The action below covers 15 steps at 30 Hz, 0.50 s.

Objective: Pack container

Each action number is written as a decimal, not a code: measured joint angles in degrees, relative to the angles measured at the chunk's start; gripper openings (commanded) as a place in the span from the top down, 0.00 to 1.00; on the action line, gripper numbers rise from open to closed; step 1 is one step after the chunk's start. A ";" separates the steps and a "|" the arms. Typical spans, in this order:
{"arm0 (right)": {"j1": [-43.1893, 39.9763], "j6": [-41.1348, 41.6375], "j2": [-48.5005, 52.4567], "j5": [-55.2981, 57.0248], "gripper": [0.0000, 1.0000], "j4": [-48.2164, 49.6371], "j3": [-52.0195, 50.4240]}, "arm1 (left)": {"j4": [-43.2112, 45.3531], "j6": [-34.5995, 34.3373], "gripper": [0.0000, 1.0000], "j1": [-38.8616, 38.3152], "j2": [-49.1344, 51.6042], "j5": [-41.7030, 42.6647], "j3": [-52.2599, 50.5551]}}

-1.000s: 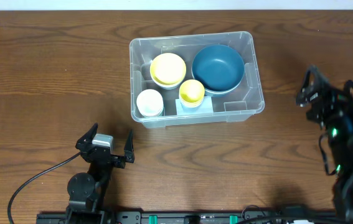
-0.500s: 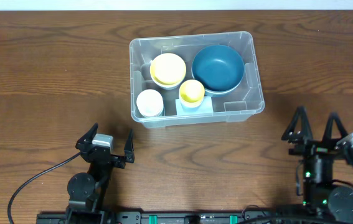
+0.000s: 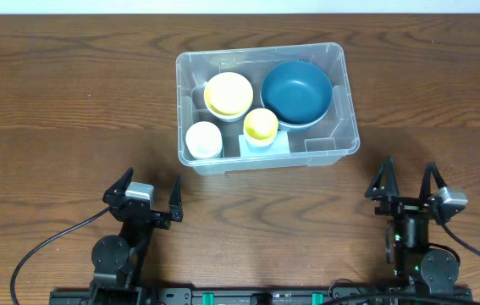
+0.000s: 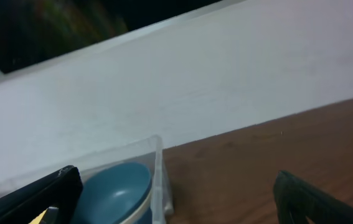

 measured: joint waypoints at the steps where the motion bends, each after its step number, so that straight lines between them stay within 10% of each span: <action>1: -0.02 -1.14 0.00 -0.35 0.01 -0.20 0.00 | 0.00 -0.02 0.02 0.00 0.00 0.00 0.00; 15: -2.19 -11.28 -0.13 -3.48 0.01 -8.90 -1.81 | 0.00 -0.02 0.02 0.00 0.00 0.00 0.00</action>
